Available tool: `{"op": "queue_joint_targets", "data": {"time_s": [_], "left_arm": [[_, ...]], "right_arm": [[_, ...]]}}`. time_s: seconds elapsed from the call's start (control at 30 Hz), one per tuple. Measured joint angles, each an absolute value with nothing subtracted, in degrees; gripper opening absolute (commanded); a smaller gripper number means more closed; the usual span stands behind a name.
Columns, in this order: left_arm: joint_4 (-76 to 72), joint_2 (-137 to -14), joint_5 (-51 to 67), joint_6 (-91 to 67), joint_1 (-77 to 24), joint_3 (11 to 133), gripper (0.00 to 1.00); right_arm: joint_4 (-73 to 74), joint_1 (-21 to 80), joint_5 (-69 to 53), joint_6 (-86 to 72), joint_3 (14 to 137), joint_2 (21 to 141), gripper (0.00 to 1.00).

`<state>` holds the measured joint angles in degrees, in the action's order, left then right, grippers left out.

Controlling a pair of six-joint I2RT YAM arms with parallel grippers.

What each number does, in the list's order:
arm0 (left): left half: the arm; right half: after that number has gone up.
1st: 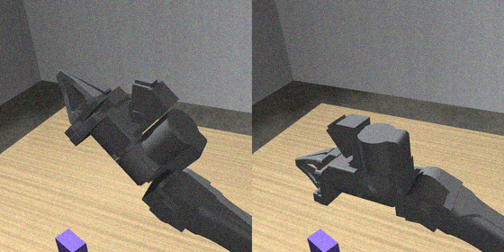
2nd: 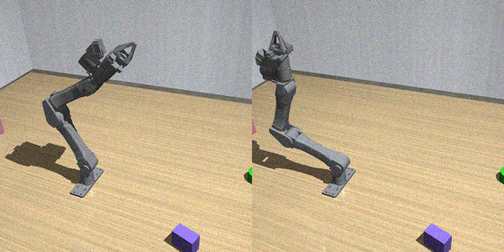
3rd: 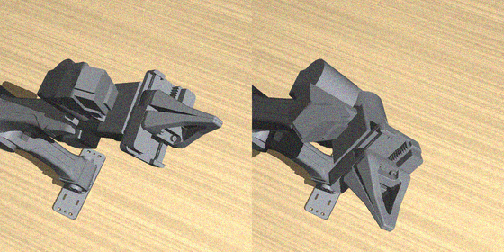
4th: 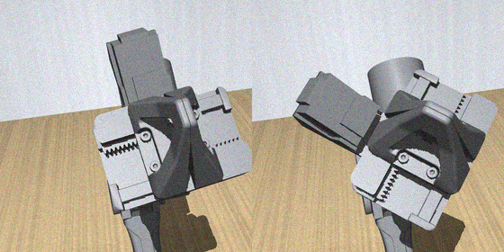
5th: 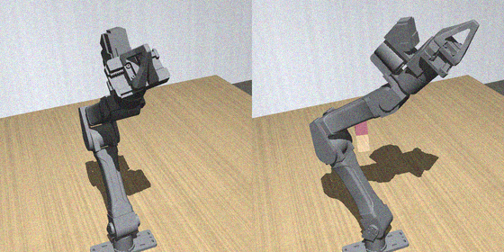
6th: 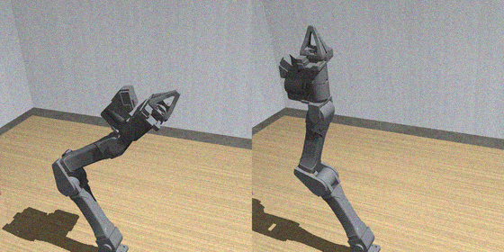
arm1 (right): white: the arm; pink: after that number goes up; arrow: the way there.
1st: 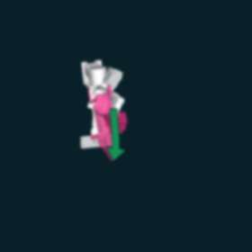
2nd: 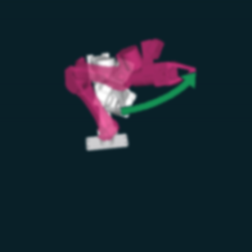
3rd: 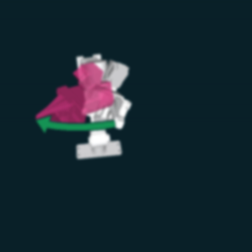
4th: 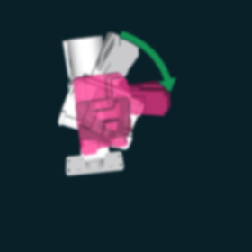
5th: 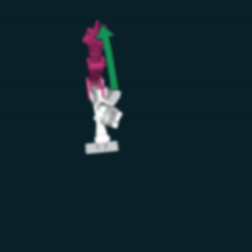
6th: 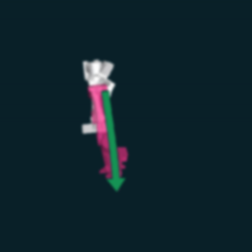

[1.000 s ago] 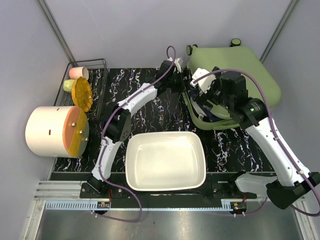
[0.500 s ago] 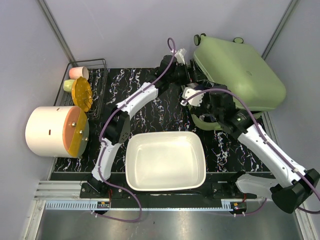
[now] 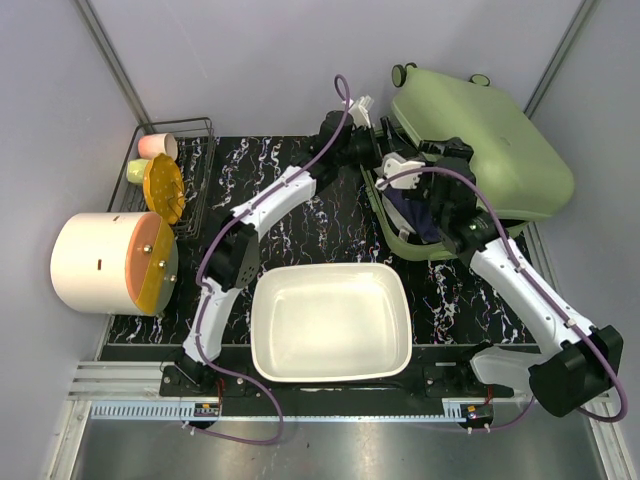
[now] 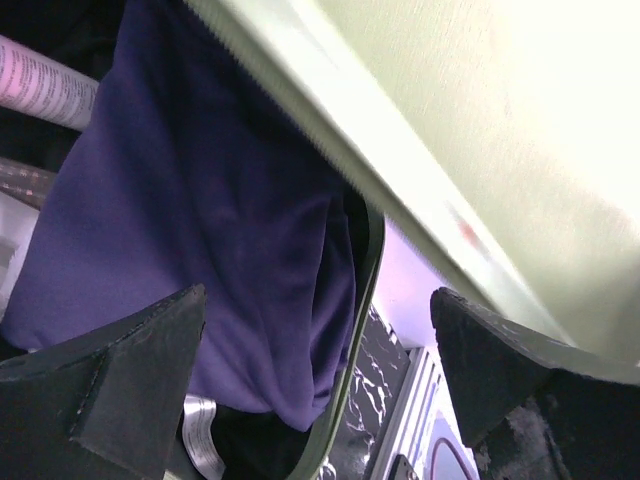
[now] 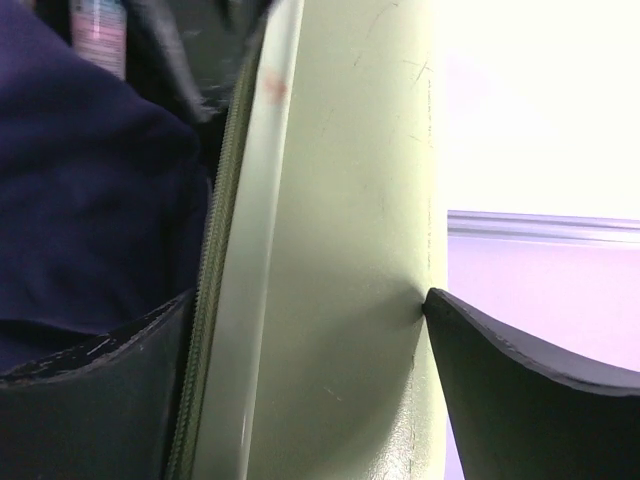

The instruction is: Open, take out, and arrange the luggage

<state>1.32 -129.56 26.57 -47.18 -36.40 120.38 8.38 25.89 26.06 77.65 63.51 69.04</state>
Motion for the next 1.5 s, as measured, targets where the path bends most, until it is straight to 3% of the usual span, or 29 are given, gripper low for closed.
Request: {"op": "queue_joint_targets", "data": {"time_s": [0.27,0.57,0.67,0.9,1.03,1.07,1.3,1.5], "left_arm": [[-0.1,-122.4,24.2,-46.4,-35.1,108.8,0.99],[7.0,-124.4,19.3,-43.5,-34.2,106.8,0.99],[9.1,-126.5,17.9,-42.9,-34.3,106.9,0.94],[14.0,-130.4,16.2,-40.4,-35.2,106.9,0.68],[14.2,-131.2,15.7,-38.8,-35.4,109.1,0.47],[14.2,-131.4,15.6,-38.3,-35.4,109.6,0.37],[15.4,-132.4,14.7,-36.8,-33.2,113.4,0.03],[14.9,-133.3,13.2,-36.2,-31.6,114.7,0.00]], "right_arm": [[6.7,19.8,23.3,78.7,69.4,71.5,0.87],[6.7,10.5,21.6,78.8,78.2,74.8,0.88],[6.2,6.1,21.2,79.2,81.3,75.5,0.89],[4.1,-4.7,20.3,79.5,89.2,80.1,0.90],[3.8,-9.3,19.7,80.0,90.6,82.3,0.92],[3.7,-10.0,19.5,80.1,90.8,82.6,0.92],[3.6,-12.8,18.7,80.3,91.9,83.0,0.95],[3.6,-13.8,18.4,80.2,92.3,84.3,0.93]]}}
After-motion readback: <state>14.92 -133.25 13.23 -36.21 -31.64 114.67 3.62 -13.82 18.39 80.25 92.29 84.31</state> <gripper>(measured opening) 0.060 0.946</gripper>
